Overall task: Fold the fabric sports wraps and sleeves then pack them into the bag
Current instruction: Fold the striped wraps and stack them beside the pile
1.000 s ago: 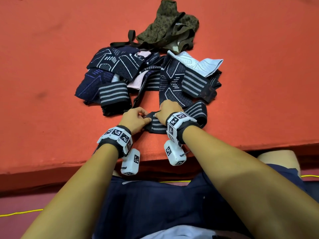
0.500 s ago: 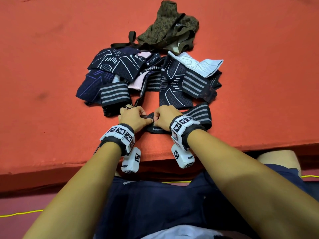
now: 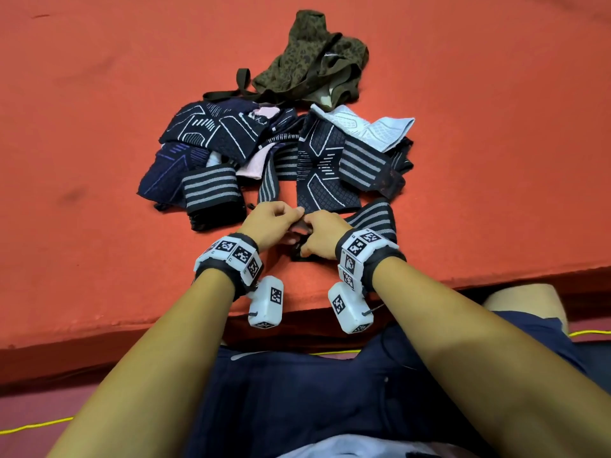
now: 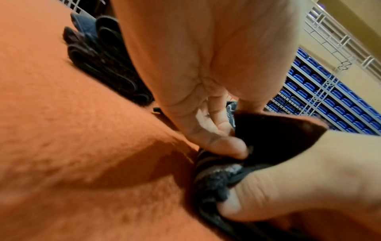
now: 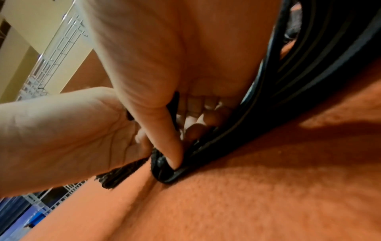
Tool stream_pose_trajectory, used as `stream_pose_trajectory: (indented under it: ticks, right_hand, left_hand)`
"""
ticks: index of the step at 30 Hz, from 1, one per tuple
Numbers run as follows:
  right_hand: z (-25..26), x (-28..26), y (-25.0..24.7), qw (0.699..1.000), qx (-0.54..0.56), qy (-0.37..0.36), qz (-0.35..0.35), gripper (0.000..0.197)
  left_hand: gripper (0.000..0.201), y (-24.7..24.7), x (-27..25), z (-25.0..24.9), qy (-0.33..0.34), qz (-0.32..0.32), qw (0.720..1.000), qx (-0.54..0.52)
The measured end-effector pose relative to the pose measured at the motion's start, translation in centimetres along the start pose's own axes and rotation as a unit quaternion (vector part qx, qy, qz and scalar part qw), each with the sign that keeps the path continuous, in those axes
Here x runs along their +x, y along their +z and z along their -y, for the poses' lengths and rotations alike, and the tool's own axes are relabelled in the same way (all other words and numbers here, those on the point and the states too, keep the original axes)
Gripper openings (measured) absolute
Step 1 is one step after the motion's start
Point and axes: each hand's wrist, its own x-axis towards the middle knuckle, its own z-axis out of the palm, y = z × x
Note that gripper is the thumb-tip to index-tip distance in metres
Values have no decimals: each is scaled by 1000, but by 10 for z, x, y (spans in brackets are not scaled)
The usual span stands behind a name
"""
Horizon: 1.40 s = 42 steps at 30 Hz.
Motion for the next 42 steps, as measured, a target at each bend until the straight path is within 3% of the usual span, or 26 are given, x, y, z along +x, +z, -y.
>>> stream_pose_trajectory:
  ticks: [4,7,9,11,16,22,27,33,35,38,42]
  right_hand:
    - [-10,-6,-9,1000,15,-7,15,30]
    - [-16,-8,-14,998,55,-6,28,35]
    - [-20,-6,-17,999,48,11,4,40]
    - [-25,-7,-19,999,16,30,-27,29]
    - [-34,-13,-18,996,12,48,-69,36]
    - [-34,-10,-14,993,23,81,-83,36]
    - [-31,-12,-13,988,-25,122,-90,41]
    - [-22,-20,-20,980,-98,146,-97,43]
    - [-18,-21,-21,976,-107,137,-134,55]
    - [-13,-19,-23,974,-106,79,-183,37]
    - [-16,-18,-17,985,-89,89,-119,13]
  left_hand:
    - [34,8,4,7,8,0,1000,20]
    - [25,13,5,10,0,3,1000,21]
    - [16,16,6,11,10,11,999,48]
    - [13,18,7,15,15,4,998,53]
    - [26,23,4,31,28,-64,997,22]
    - [43,24,2,34,29,-102,990,93]
    - [44,21,4,22,11,-92,975,202]
    - [47,17,4,13,-5,-63,970,235]
    - [45,17,3,14,-5,-61,972,226]
    - [43,17,3,15,-5,-49,976,214]
    - [40,14,3,16,-14,-28,982,186]
